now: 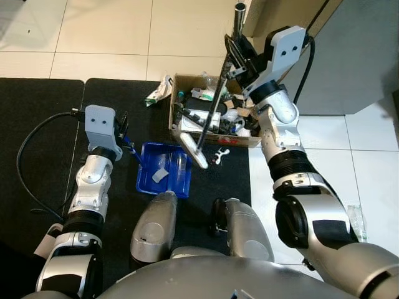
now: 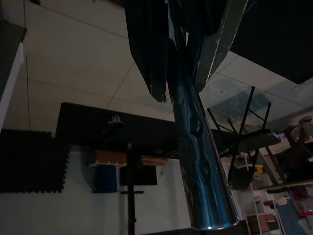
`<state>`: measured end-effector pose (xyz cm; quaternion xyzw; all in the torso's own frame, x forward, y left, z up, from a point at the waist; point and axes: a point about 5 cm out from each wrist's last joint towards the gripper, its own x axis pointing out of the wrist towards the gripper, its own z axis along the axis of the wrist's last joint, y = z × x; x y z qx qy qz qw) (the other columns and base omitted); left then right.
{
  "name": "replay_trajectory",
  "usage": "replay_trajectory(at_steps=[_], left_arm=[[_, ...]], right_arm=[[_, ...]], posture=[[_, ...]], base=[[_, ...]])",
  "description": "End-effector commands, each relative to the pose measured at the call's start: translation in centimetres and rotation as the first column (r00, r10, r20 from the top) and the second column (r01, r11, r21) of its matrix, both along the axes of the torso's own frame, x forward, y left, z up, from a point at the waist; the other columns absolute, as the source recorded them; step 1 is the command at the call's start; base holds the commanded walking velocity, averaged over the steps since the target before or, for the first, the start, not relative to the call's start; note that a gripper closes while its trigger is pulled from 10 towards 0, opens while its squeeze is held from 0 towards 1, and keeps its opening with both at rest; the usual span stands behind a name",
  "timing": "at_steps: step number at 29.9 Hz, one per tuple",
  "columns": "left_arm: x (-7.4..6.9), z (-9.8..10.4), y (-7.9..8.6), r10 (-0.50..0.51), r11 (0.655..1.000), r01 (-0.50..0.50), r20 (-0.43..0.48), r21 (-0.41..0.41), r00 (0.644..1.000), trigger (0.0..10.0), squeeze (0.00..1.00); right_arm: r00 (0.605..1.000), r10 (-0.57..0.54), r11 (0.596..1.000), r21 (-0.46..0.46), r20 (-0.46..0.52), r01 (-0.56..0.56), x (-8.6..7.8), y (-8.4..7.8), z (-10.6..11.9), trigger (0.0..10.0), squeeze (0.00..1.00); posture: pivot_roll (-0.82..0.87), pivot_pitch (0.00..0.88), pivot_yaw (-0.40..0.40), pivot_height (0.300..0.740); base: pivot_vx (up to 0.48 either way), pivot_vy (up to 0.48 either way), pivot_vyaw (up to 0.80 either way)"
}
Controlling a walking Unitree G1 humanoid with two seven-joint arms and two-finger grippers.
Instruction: Sweep floor
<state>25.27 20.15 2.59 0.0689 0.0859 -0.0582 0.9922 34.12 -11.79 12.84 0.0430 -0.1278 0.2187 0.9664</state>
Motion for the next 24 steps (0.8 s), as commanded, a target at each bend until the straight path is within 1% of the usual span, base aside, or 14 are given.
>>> replay_trajectory(at_steps=[1,3,4,7,8,11,14,15,16,17,19,21,22,24], left_arm=[[-1.4,-2.3,-0.6,-0.017,1.000,0.018,-0.118,0.003,0.993,10.0,0.00],[-1.4,-2.3,-0.6,-0.017,1.000,0.018,-0.117,0.003,0.993,10.0,0.00],[-1.4,-2.2,-0.6,-0.016,1.000,0.016,-0.115,0.003,0.993,10.0,0.00],[-1.4,-2.2,-0.6,-0.015,1.000,0.015,-0.114,0.003,0.993,10.0,0.00],[-1.4,-2.2,-0.5,-0.013,1.000,0.014,-0.113,0.003,0.993,10.0,0.00],[-1.3,-2.2,-0.5,-0.012,1.000,0.012,-0.113,0.003,0.994,10.0,0.00],[-1.4,-2.2,-0.5,-0.011,1.000,0.012,-0.114,0.004,0.993,10.0,0.00],[-1.4,-2.2,-0.5,-0.011,1.000,0.012,-0.114,0.004,0.993,10.0,0.00],[-1.4,-2.2,-0.5,-0.013,1.000,0.013,-0.115,0.003,0.993,10.0,0.00],[-1.3,-2.2,-0.5,-0.013,1.000,0.014,-0.115,0.002,0.993,10.0,0.00],[-1.3,-2.2,-0.5,-0.014,1.000,0.014,-0.115,0.002,0.993,10.0,0.00],[-1.2,-2.2,-0.7,-0.018,1.000,0.018,-0.114,-0.001,0.993,10.0,0.00],[-1.2,-2.2,-0.7,-0.018,1.000,0.018,-0.114,-0.001,0.993,10.0,0.00],[-1.1,-2.2,-0.9,-0.021,1.000,0.021,-0.114,-0.003,0.993,10.0,0.00]], right_arm=[[0.998,-0.060,0.998,-0.030,-0.006,0.060,-0.1,-0.7,-0.5,10.0,0.00],[0.997,-0.077,0.996,-0.036,-0.015,0.077,-0.1,-0.9,-0.8,10.0,0.00],[0.993,-0.118,0.992,-0.045,-0.031,0.116,-0.1,-1.2,-1.1,10.0,0.00],[0.988,-0.151,0.987,-0.051,-0.041,0.149,-0.1,-1.6,-1.3,10.0,0.00],[0.980,-0.195,0.980,-0.054,-0.050,0.192,0.0,-2.0,-1.5,10.0,0.00],[0.971,-0.230,0.972,-0.052,-0.058,0.227,0.0,-2.4,-1.6,10.0,0.00],[0.934,-0.354,0.935,-0.045,-0.053,0.352,0.3,-4.6,-1.2,10.0,0.00],[0.934,-0.354,0.935,-0.045,-0.053,0.352,0.3,-4.6,-1.2,10.0,0.00],[0.911,-0.410,0.912,-0.056,-0.040,0.407,0.4,-5.7,-0.9,10.0,0.00],[0.903,-0.428,0.903,-0.062,-0.037,0.426,0.4,-6.1,-0.8,10.0,0.00],[0.898,-0.439,0.897,-0.066,-0.035,0.436,0.4,-6.3,-0.7,10.0,0.00],[0.868,-0.494,0.866,-0.111,-0.046,0.487,0.4,-7.1,-1.3,10.0,0.00],[0.868,-0.494,0.866,-0.111,-0.046,0.487,0.4,-7.1,-1.3,10.0,0.00],[0.840,-0.538,0.838,-0.146,-0.065,0.525,0.3,-7.5,-2.0,10.0,0.00]], posture=[[0.29,0.054,-0.011,0.740],[0.29,0.054,-0.011,0.740],[0.29,0.054,-0.011,0.740],[0.29,0.056,-0.013,0.740],[0.29,0.056,-0.013,0.740],[0.29,0.056,-0.013,0.740],[0.30,0.058,-0.011,0.740],[0.30,0.058,-0.011,0.740],[0.29,0.058,-0.011,0.740],[0.28,0.057,-0.011,0.740],[0.28,0.057,-0.011,0.740],[0.28,0.056,-0.009,0.740],[0.28,0.056,-0.009,0.740],[0.28,0.054,-0.009,0.740]], base=[[0.000,0.000,0.00],[0.000,0.000,0.00],[0.000,0.000,0.00],[0.000,0.000,0.00],[0.000,0.000,0.00],[0.000,0.000,0.00],[0.000,0.000,0.00],[0.000,0.000,0.00],[0.000,0.000,0.00],[0.000,0.000,0.00],[0.000,0.000,0.00],[0.000,0.000,0.00],[0.000,0.000,0.00],[0.000,0.000,0.00]])
